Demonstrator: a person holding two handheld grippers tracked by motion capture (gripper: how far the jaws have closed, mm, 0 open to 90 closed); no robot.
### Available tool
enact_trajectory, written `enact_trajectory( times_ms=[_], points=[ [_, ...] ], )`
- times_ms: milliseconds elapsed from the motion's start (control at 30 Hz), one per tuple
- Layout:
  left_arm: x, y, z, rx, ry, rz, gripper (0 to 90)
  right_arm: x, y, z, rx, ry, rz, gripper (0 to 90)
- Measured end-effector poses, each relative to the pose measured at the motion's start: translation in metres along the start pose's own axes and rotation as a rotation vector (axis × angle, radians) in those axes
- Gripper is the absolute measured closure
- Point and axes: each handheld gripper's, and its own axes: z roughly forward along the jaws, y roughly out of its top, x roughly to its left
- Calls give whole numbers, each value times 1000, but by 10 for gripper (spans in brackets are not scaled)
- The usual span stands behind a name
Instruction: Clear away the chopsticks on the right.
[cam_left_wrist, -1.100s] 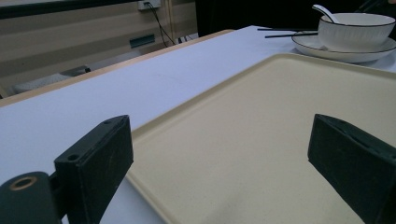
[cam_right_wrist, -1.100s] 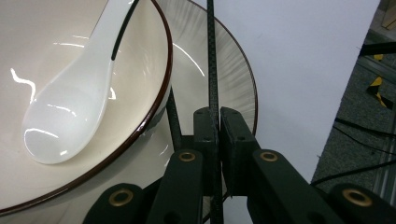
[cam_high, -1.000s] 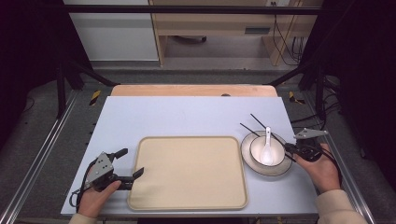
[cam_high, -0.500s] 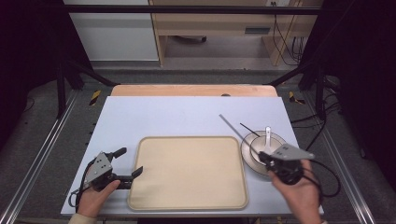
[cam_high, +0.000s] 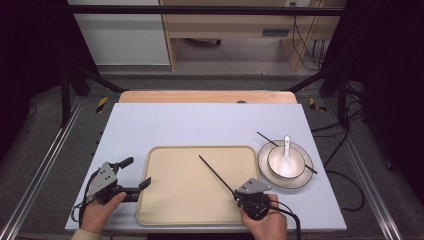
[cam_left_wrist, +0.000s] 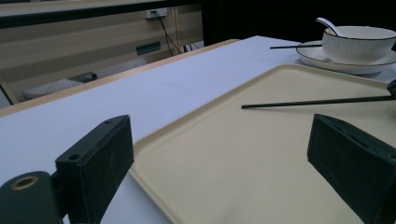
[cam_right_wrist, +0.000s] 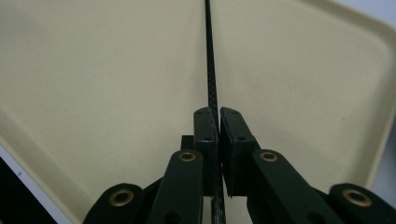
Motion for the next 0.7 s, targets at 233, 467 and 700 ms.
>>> enact_trajectory(
  times_ms=[233, 467, 700],
  points=[
    [0, 0, 0, 1, -3, 0, 67, -2, -2, 1, -12, -23, 14, 713],
    [0, 0, 0, 3, -3, 3, 67, -53, 14, -61, -186, -153, 14, 540],
    [0, 0, 1, 7, -4, 6, 67, -124, 14, -117, -252, -323, 32, 466]
  ],
)
